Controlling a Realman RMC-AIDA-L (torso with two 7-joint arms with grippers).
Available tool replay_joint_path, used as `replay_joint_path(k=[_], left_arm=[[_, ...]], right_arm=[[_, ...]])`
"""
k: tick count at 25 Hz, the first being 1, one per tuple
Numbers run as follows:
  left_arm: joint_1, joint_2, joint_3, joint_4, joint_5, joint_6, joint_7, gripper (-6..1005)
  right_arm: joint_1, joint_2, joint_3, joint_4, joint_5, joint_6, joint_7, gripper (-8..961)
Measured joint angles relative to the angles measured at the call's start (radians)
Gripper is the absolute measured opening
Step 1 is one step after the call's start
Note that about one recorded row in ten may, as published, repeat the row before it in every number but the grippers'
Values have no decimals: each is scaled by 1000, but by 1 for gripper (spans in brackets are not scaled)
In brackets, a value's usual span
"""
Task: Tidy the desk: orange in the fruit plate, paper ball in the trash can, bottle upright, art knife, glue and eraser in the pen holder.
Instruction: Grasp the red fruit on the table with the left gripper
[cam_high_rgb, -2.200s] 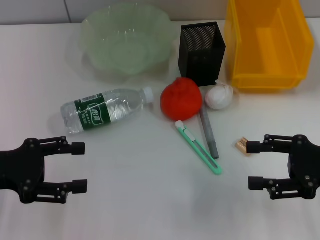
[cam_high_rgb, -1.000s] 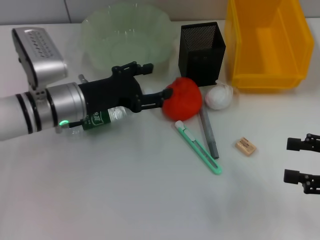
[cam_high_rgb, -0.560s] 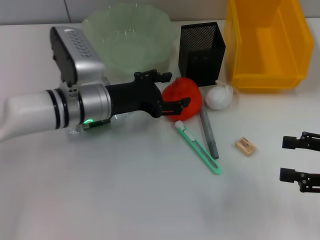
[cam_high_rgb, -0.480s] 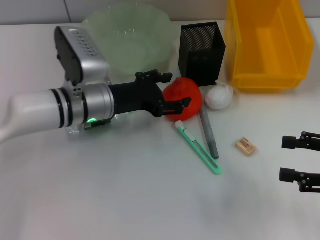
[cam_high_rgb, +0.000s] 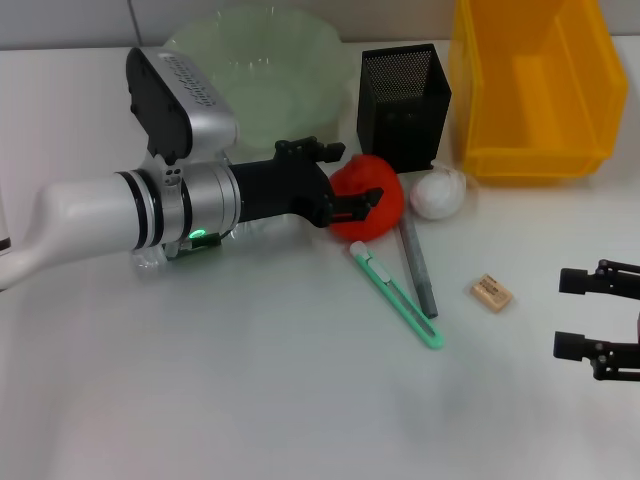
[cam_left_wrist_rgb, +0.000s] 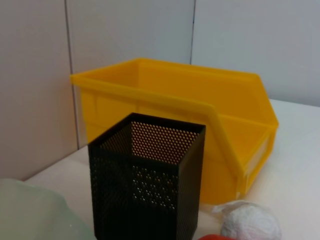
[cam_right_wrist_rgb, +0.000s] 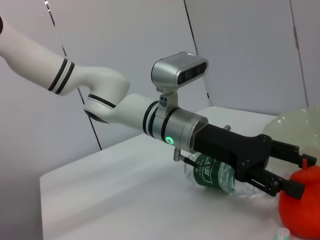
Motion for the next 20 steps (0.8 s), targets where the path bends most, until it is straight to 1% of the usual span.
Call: replay_joint_path(k=[8, 13, 18, 20], left_arm=[[-5, 0, 7, -7, 9, -8, 0, 769], [-6, 0, 6, -7, 9, -9, -8, 532], [-7, 0, 0, -10, 5, -10, -10, 316], [-5, 0, -7, -10, 2, 9, -14, 273]], right_arm=[[4, 0, 0, 4, 0, 4, 0, 780], [6, 0, 0, 4, 0, 6, 0, 780], [12, 0, 2, 4, 0, 9, 0, 780], [15, 1, 3, 4, 0, 10, 3, 780]])
